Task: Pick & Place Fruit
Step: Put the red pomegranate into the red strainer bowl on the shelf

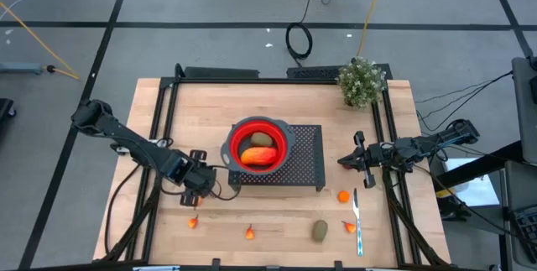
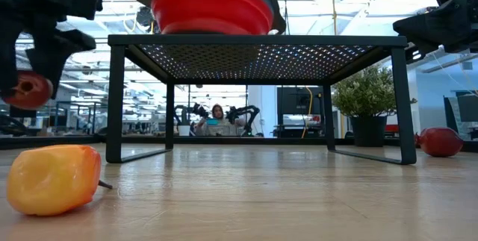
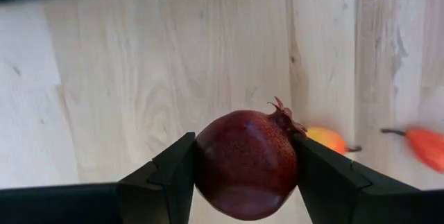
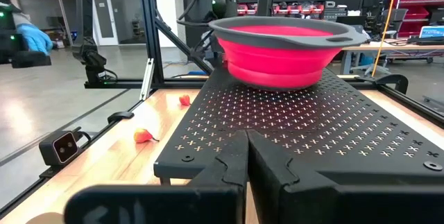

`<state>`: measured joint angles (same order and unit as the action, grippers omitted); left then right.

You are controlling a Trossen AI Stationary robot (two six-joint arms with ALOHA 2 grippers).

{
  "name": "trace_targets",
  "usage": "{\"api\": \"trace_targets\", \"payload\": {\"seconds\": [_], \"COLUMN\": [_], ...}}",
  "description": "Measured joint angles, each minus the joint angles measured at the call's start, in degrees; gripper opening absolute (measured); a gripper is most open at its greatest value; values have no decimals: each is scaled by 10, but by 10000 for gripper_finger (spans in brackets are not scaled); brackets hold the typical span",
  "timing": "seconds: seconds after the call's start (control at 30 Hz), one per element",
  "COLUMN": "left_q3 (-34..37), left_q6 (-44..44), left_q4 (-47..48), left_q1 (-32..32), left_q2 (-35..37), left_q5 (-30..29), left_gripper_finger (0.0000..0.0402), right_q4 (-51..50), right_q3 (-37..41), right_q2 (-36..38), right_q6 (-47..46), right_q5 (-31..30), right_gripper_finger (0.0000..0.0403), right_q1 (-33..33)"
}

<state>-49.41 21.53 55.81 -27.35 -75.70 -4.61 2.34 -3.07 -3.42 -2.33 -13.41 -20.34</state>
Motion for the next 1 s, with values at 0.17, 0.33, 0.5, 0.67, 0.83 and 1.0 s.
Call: {"api": "trace_targets", "payload": {"seconds": [0.17,0.33,0.5,0.67,0.83,1.0], "left_q3": [0,0,0,0,-12,-46], "left_q6": [47,76,138,237,349,434], "left_q4": [20,15,16,10,-8,-41], "left_q1": [-23,-49,-77,-114,-148,-167], "left_q2": [0,0,0,0,0,0], "left_q5": [1,1,3,49,77,89], "left_gripper_finger": [206,207,207,207,207,207], "right_q4": [0,0,0,0,0,0], "right_q3": [0,0,0,0,0,0], "right_q2": [0,0,0,0,0,0], "right_q6": [0,0,0,0,0,0], "right_q5": [0,0,0,0,0,0], "right_gripper_finger": [0,0,0,0,0,0], "right_q1": [0,0,0,0,0,0]}}
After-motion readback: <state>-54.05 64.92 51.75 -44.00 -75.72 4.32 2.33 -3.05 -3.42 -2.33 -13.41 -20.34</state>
